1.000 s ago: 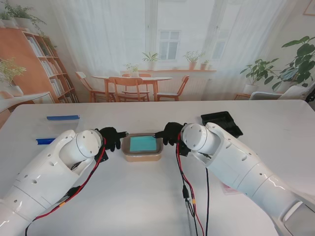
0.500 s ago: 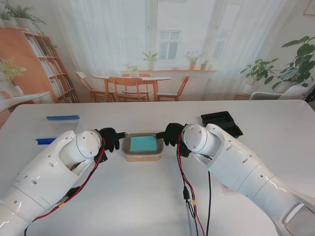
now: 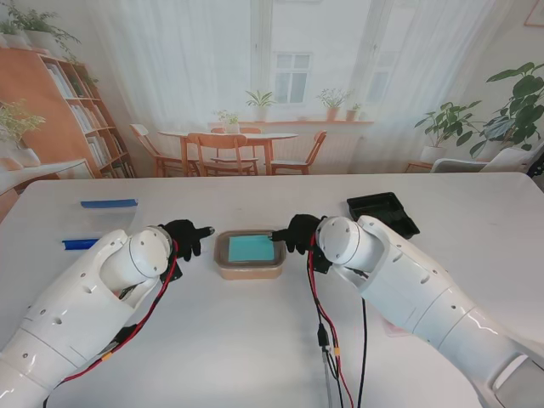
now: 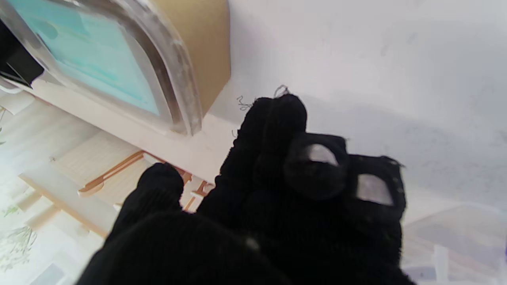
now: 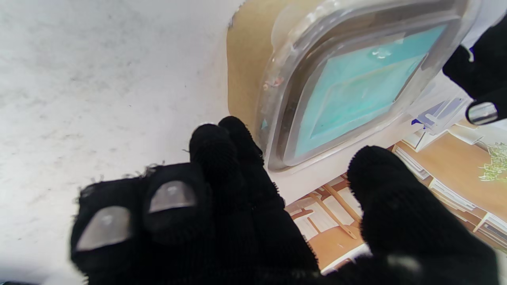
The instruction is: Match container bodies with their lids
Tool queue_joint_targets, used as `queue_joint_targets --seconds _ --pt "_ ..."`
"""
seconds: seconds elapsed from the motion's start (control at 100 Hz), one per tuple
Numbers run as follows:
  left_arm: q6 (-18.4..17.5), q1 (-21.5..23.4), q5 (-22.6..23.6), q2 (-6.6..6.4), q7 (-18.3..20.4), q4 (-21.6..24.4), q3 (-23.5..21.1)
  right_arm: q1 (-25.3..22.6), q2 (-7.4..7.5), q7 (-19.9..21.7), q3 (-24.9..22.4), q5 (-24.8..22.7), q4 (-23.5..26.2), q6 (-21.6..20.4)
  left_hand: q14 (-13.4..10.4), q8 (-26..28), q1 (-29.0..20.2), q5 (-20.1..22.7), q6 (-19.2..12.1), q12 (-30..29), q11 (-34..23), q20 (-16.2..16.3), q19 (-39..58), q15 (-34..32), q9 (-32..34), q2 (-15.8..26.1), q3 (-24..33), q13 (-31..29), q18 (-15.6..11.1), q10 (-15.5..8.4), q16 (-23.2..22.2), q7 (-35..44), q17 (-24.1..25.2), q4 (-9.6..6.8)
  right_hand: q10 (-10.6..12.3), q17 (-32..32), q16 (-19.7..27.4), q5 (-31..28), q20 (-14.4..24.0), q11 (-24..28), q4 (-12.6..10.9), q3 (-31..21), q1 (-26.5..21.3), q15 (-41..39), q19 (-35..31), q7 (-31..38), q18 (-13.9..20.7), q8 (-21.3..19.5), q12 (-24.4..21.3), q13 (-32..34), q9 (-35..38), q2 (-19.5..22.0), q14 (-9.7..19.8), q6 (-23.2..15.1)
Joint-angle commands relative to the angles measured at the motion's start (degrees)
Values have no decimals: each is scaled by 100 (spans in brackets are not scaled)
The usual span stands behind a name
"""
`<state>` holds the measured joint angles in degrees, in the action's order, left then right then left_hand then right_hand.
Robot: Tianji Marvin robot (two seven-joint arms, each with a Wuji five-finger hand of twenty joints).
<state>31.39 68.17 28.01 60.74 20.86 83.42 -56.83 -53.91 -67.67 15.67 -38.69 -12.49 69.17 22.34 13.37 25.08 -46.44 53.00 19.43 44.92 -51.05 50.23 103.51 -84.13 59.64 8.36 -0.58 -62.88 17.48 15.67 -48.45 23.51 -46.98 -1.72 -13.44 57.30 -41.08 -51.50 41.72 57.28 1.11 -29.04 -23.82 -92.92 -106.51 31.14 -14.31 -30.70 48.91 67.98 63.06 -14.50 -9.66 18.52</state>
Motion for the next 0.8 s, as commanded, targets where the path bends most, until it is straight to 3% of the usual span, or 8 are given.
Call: queue_joint_targets --seconds 0.0,0.06,0.12,0.25,0.32,0.45,0.6,0.79 --pt "-197 143 229 76 -287 20 -69 -6 -7 56 -6 35 -22 -23 102 -88 -146 -176 137 -32 -1 -29 550 189 -106 -52 -83 101 -504 -155 -46 -95 58 79 -683 155 -83 85 -71 -1 23 -74 188 -135 -1039 -22 1011 90 -35 -126 -159 52 268 375" --pt "-391 234 357 116 -508 32 -163 -8 -10 48 -4 35 -26 -40 228 -192 -180 -299 84 -46 130 271 195 380 -292 -225 -71 374 -336 -144 -145 -233 414 26 -681 155 -87 88 -66 0 23 -75 184 -133 -1037 -27 1008 92 -34 -125 -159 55 266 372" --pt "-598 305 503 141 -691 36 -229 -9 -14 37 -3 35 -35 -53 436 -264 -278 -534 -18 -47 331 889 -406 676 -584 -382 -59 835 -118 -106 -318 -423 1003 -13 -681 153 -90 108 -62 -4 23 -76 176 -128 -1034 -40 1007 97 -35 -133 -168 52 265 372" --pt "-930 437 591 207 -1073 34 -335 -23 -26 1 -9 39 -46 -70 873 -422 -469 -1199 -301 -245 935 1582 -1846 1606 -1512 -813 -24 2193 105 16 -421 -883 2725 -106 -686 137 -97 170 -53 -21 21 -80 143 -106 -1024 -107 1004 132 -38 -168 -214 47 250 361" --pt "-1074 504 564 233 -1205 50 -378 -40 -31 -23 -21 40 -39 -70 860 -454 -508 -1541 -491 -367 1228 1558 -2374 2139 -2093 -978 -14 2919 -45 -39 -321 -1017 3429 -135 -697 126 -101 198 -47 -32 18 -82 113 -90 -1018 -151 1002 159 -40 -195 -241 47 238 371" --pt "-1434 655 530 284 -1504 71 -449 -80 -31 -56 -45 34 -13 -56 525 -214 -665 -2135 -913 -750 1708 1128 -2991 3187 -3154 -1421 25 3963 -260 -206 111 -802 4457 -234 -717 126 -111 237 -36 -54 14 -76 83 -58 -1013 -217 1001 205 -50 -243 -287 47 204 388" --pt "-1804 840 641 290 -1693 139 -514 -121 -31 -85 -70 31 17 -28 253 717 -885 -2944 -1528 -788 1739 961 -3044 3485 -3788 -1814 105 4480 -551 -311 116 402 4846 -339 -721 126 -125 224 -29 -53 13 -62 75 -47 -1010 -224 1000 223 -55 -249 -287 50 192 388" --pt "-2052 1017 695 271 -1722 220 -544 -153 -33 -109 -80 31 40 -20 161 1250 -1118 -2908 -1838 -756 1755 935 -3151 3596 -3938 -2287 319 4694 -742 -405 69 1039 5125 -412 -717 126 -141 230 -21 -49 10 -52 68 -39 -1007 -216 999 237 -61 -250 -284 53 185 387"
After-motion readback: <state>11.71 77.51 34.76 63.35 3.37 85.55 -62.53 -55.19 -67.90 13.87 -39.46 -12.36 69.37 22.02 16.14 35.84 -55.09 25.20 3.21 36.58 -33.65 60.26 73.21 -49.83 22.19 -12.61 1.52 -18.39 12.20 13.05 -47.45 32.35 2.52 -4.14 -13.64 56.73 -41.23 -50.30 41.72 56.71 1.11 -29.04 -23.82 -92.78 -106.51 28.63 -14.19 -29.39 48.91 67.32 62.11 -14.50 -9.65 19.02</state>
